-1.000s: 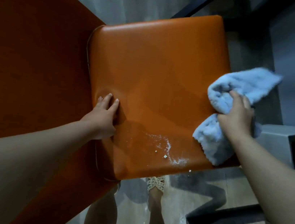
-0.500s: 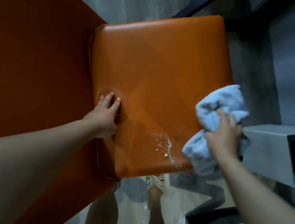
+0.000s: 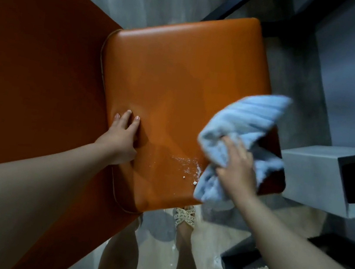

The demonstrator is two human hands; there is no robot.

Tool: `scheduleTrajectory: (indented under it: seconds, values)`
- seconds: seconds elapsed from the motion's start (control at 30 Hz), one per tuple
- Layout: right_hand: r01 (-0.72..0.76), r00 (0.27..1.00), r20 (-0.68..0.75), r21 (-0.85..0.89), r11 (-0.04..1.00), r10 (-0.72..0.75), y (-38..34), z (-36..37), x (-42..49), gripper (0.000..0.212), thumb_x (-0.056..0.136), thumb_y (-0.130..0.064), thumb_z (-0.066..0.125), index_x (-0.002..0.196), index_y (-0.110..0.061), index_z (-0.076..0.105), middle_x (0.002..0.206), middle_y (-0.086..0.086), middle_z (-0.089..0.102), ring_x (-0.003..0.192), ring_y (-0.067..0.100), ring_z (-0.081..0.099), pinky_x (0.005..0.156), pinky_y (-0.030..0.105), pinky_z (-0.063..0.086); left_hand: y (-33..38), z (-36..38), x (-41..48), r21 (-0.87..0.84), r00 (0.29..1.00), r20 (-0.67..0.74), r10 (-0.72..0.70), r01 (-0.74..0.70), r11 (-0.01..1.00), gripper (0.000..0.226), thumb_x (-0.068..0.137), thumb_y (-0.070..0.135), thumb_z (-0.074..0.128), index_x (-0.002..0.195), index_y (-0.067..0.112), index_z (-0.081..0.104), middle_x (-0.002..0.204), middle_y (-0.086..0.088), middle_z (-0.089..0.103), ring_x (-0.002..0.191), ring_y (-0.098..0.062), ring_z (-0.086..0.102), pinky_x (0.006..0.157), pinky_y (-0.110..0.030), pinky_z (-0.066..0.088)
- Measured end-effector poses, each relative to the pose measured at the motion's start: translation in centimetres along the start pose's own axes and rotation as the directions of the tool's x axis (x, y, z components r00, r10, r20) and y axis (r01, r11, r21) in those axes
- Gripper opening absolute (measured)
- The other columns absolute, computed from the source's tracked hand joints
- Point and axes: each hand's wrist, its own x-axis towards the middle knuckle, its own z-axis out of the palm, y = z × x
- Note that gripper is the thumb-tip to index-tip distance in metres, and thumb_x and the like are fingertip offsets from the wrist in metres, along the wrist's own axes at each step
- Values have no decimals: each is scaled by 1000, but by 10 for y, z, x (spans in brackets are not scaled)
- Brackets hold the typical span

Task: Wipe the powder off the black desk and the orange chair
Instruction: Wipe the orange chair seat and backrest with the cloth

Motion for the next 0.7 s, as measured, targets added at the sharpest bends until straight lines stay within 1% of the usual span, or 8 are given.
scheduleTrajectory:
  seconds: [0.03,0.1,0.17,0.27,0.4,0.57,0.63,0.7]
  values:
    - [88,996,12,43,995,-89,-3,0,-8,69,69,2,62,134,-18,52,148,10,39,126,35,45,101,40,36,1,-1,0,-1,1000,7,1,-1,1000,93,87,7,56,151,26,-9,156,4,-25,145,-23,-19,116,-37,25]
    - [137,983,-139,93,986,-123,-6,-18,4,64,66,1,60,129,-12,57,142,16,46,123,38,47,99,42,38,2,-2,0,-3,1000,10,0,0,1000,93,88,8,56,151,26,-9,156,4,-25,145,-23,-20,116,-38,26]
    - [-5,958,-284,97,995,33,-1,-38,39,61,74,-6,62,134,-14,51,150,15,35,132,37,38,106,40,30,1,-1,0,-6,1000,-6,-1,1,1000,93,87,7,57,151,27,-9,156,5,-25,145,-23,-20,115,-38,30]
    - [-277,929,-221,113,954,296,24,-52,81,65,84,-25,59,144,-24,34,157,4,19,138,33,26,113,43,23,1,2,0,-9,1000,-25,-1,1,1000,94,87,8,58,151,27,-9,156,6,-24,145,-22,-20,114,-37,31]
    - [-427,878,-172,137,894,446,44,-35,29,68,85,-26,60,144,-10,30,150,17,31,133,38,34,109,46,28,2,3,-1,-24,1000,-29,-3,2,1000,93,88,9,58,151,27,-8,157,5,-23,145,-22,-19,115,-38,27]
    - [-545,730,-343,227,807,590,75,-41,-10,51,81,-13,64,130,-10,50,136,23,47,122,43,43,99,43,34,0,1,-2,-75,999,-33,14,-16,997,89,88,9,56,151,28,-4,157,6,-21,145,-20,-18,114,-39,31]
    - [-458,768,-406,193,868,496,68,-50,11,52,82,-12,62,132,-16,50,143,15,41,125,39,39,99,43,33,-5,1,-4,-113,998,-58,27,-33,993,84,89,7,52,152,29,1,158,7,-17,146,-19,-16,111,-39,35]
    - [-367,868,-323,94,925,377,42,-46,28,58,82,-14,62,137,-20,45,153,7,28,133,36,32,105,45,29,-8,4,-7,-145,992,-120,33,-51,988,78,91,8,49,152,27,6,160,6,-9,147,-17,-11,115,-38,30]
